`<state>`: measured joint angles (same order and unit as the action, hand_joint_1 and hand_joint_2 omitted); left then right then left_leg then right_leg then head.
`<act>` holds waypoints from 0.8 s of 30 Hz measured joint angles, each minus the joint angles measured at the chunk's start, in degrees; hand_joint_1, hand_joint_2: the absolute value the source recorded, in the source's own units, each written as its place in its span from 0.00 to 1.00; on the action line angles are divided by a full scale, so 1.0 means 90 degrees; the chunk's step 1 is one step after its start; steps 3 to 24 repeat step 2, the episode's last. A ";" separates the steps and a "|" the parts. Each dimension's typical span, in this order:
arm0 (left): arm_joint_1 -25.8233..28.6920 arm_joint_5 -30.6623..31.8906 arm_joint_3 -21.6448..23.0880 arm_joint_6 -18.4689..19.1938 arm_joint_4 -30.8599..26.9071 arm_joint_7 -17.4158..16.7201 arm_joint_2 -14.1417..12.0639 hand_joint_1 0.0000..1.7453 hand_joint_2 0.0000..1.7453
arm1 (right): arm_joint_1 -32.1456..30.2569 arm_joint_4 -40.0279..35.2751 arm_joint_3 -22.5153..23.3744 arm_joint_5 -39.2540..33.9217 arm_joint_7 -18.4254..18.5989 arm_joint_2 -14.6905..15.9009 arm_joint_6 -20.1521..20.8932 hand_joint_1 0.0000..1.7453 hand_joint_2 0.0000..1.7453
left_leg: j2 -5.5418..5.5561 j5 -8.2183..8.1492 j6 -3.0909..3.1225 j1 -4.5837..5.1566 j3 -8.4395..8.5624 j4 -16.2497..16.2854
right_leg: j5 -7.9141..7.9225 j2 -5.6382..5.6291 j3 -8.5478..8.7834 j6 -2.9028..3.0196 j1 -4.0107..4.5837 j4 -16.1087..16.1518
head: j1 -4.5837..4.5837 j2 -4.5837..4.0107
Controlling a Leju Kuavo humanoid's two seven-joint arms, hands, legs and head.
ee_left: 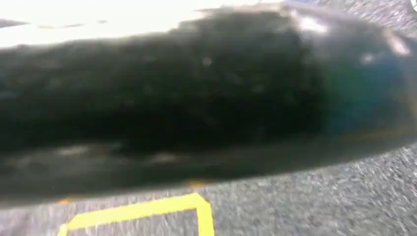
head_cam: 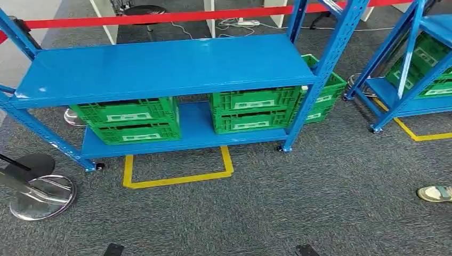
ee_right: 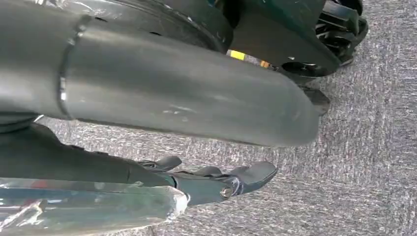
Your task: Take the parts from the cabinet and place them on the table.
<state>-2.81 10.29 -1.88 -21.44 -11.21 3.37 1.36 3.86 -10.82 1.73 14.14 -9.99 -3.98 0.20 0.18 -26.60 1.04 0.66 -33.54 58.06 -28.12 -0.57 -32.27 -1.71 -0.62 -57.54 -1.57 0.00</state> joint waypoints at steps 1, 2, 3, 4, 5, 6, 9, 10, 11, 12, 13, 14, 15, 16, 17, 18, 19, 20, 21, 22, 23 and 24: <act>0.0001 -0.0044 -0.0048 0.0014 0.0000 0.0019 0.0010 0.00 0.00 | 0.0001 0.0000 0.0000 0.0017 0.0005 0.0000 0.0000 0.00 0.00 | 0.0000 0.0000 0.0000 0.0000 0.0000 0.0000 | 0.0000 0.0000 0.0000 0.0000 0.0000 0.0000 | 0.0000 0.0000; 0.0001 -0.0085 -0.0083 0.0029 0.0000 0.0036 0.0015 0.00 0.00 | 0.0000 0.0000 0.0000 0.0027 0.0005 0.0000 0.0000 0.00 0.00 | 0.0000 0.0000 0.0000 0.0000 0.0000 0.0000 | 0.0000 0.0000 0.0000 0.0000 0.0000 0.0000 | 0.0000 0.0000; 0.0001 -0.0085 -0.0083 0.0029 0.0000 0.0036 0.0015 0.00 0.00 | 0.0000 0.0000 0.0000 0.0027 0.0005 0.0000 0.0000 0.00 0.00 | 0.0000 0.0000 0.0000 0.0000 0.0000 0.0000 | 0.0000 0.0000 0.0000 0.0000 0.0000 0.0000 | 0.0000 0.0000; 0.0001 -0.0085 -0.0083 0.0029 0.0000 0.0036 0.0015 0.00 0.00 | 0.0000 0.0000 0.0000 0.0027 0.0005 0.0000 0.0000 0.00 0.00 | 0.0000 0.0000 0.0000 0.0000 0.0000 0.0000 | 0.0000 0.0000 0.0000 0.0000 0.0000 0.0000 | 0.0000 0.0000; 0.0001 -0.0085 -0.0083 0.0029 0.0000 0.0036 0.0015 0.00 0.00 | 0.0000 0.0000 0.0000 0.0027 0.0005 0.0000 0.0000 0.00 0.00 | 0.0000 0.0000 0.0000 0.0000 0.0000 0.0000 | 0.0000 0.0000 0.0000 0.0000 0.0000 0.0000 | 0.0000 0.0000; 0.0001 -0.0085 -0.0083 0.0029 0.0000 0.0036 0.0015 0.00 0.00 | 0.0000 0.0000 0.0000 0.0027 0.0005 0.0000 0.0000 0.00 0.00 | 0.0000 0.0000 0.0000 0.0000 0.0000 0.0000 | 0.0000 0.0000 0.0000 0.0000 0.0000 0.0000 | 0.0000 0.0000; 0.0001 -0.0085 -0.0083 0.0029 0.0000 0.0036 0.0015 0.00 0.00 | 0.0000 0.0000 0.0000 0.0027 0.0005 0.0000 0.0000 0.00 0.00 | 0.0000 0.0000 0.0000 0.0000 0.0000 0.0000 | 0.0000 0.0000 0.0000 0.0000 0.0000 0.0000 | 0.0000 0.0000; 0.0001 -0.0085 -0.0083 0.0029 0.0000 0.0036 0.0015 0.00 0.00 | 0.0000 0.0000 0.0000 0.0027 0.0005 0.0000 0.0000 0.00 0.00 | 0.0000 0.0000 0.0000 0.0000 0.0000 0.0000 | 0.0000 0.0000 0.0000 0.0000 0.0000 0.0000 | 0.0000 0.0000; 0.0001 -0.0085 -0.0083 0.0029 0.0000 0.0036 0.0015 0.00 0.00 | 0.0000 0.0000 0.0000 0.0027 0.0005 0.0000 0.0000 0.00 0.00 | 0.0000 0.0000 0.0000 0.0000 0.0000 0.0000 | 0.0000 0.0000 0.0000 0.0000 0.0000 0.0000 | 0.0000 0.0000; 0.0001 -0.0085 -0.0083 0.0029 0.0000 0.0036 0.0015 0.00 0.00 | 0.0000 0.0000 0.0000 0.0027 0.0005 0.0000 0.0000 0.00 0.00 | 0.0000 0.0000 0.0000 0.0000 0.0000 0.0000 | 0.0000 0.0000 0.0000 0.0000 0.0000 0.0000 | 0.0000 0.0000; 0.0001 -0.0085 -0.0083 0.0029 0.0000 0.0036 0.0015 0.00 0.00 | 0.0000 0.0000 0.0000 0.0027 0.0005 0.0000 0.0000 0.00 0.00 | 0.0000 0.0000 0.0000 0.0000 0.0000 0.0000 | 0.0000 0.0000 0.0000 0.0000 0.0000 0.0000 | 0.0000 0.0000; 0.0001 -0.0085 -0.0083 0.0029 0.0000 0.0036 0.0015 0.00 0.00 | 0.0000 0.0000 0.0000 0.0027 0.0005 0.0000 0.0000 0.00 0.00 | 0.0000 0.0000 0.0000 0.0000 0.0000 0.0000 | 0.0000 0.0000 0.0000 0.0000 0.0000 0.0000 | 0.0000 0.0000; 0.0001 -0.0085 -0.0083 0.0029 0.0000 0.0036 0.0015 0.00 0.00 | 0.0000 0.0000 0.0000 0.0027 0.0005 0.0000 0.0000 0.00 0.00 | 0.0000 0.0000 0.0000 0.0000 0.0000 0.0000 | 0.0000 0.0000 0.0000 0.0000 0.0000 0.0000 | 0.0000 0.0000; 0.0001 -0.0085 -0.0083 0.0029 0.0000 0.0036 0.0015 0.00 0.00 | 0.0000 0.0000 0.0000 0.0027 0.0005 0.0000 0.0000 0.00 0.00 | 0.0000 0.0000 0.0000 0.0000 0.0000 0.0000 | 0.0000 0.0000 0.0000 0.0000 0.0000 0.0000 | 0.0000 0.0000; 0.0001 -0.0085 -0.0083 0.0029 0.0000 0.0036 0.0015 0.00 0.00 | 0.0000 0.0000 0.0000 0.0027 0.0005 0.0000 0.0000 0.00 0.00 | 0.0000 0.0000 0.0000 0.0000 0.0000 0.0000 | 0.0000 0.0000 0.0000 0.0000 0.0000 0.0000 | 0.0000 0.0000; 0.0001 -0.0085 -0.0083 0.0029 0.0000 0.0036 0.0015 0.00 0.00 | 0.0000 0.0000 0.0000 0.0027 0.0005 0.0000 0.0000 0.00 0.00 | 0.0000 0.0000 0.0000 0.0000 0.0000 0.0000 | 0.0000 0.0000 0.0000 0.0000 0.0000 0.0000 | 0.0000 0.0000; 0.0001 -0.0085 -0.0083 0.0029 0.0000 0.0036 0.0015 0.00 0.00 | 0.0000 0.0000 0.0000 0.0027 0.0005 0.0000 0.0000 0.00 0.00 | 0.0000 0.0000 0.0000 0.0000 0.0000 0.0000 | 0.0000 0.0000 0.0000 0.0000 0.0000 0.0000 | 0.0000 0.0000; 0.0001 -0.0085 -0.0083 0.0029 0.0000 0.0036 0.0015 0.00 0.00 | 0.0000 0.0000 0.0000 0.0027 0.0005 0.0000 0.0000 0.00 0.00 | 0.0000 0.0000 0.0000 0.0000 0.0000 0.0000 | 0.0000 0.0000 0.0000 0.0000 0.0000 0.0000 | 0.0000 0.0000; 0.0001 -0.0085 -0.0083 0.0029 0.0000 0.0036 0.0015 0.00 0.00 | 0.0000 0.0000 0.0000 0.0027 0.0005 0.0000 0.0000 0.00 0.00 | 0.0000 0.0000 0.0000 0.0000 0.0000 0.0000 | 0.0000 0.0000 0.0000 0.0000 0.0000 0.0000 | 0.0000 0.0000; 0.0001 -0.0085 -0.0083 0.0029 0.0000 0.0036 0.0015 0.00 0.00 | 0.0000 0.0000 0.0000 0.0027 0.0005 0.0000 0.0000 0.00 0.00 | 0.0000 0.0000 0.0000 0.0000 0.0000 0.0000 | 0.0000 0.0000 0.0000 0.0000 0.0000 0.0000 | 0.0000 0.0000; 0.0001 -0.0085 -0.0083 0.0029 0.0000 0.0036 0.0015 0.00 0.00 | 0.0000 0.0000 0.0000 0.0027 0.0005 0.0000 0.0000 0.00 0.00 | 0.0000 0.0000 0.0000 0.0000 0.0000 0.0000 | 0.0000 0.0000 0.0000 0.0000 0.0000 0.0000 | 0.0000 0.0000; 0.0001 -0.0085 -0.0083 0.0029 0.0000 0.0036 0.0015 0.00 0.00 | 0.0000 0.0000 0.0000 0.0027 0.0005 0.0000 0.0000 0.00 0.00 | 0.0000 0.0000 0.0000 0.0000 0.0000 0.0000 | 0.0000 0.0000 0.0000 0.0000 0.0000 0.0000 | 0.0000 0.0000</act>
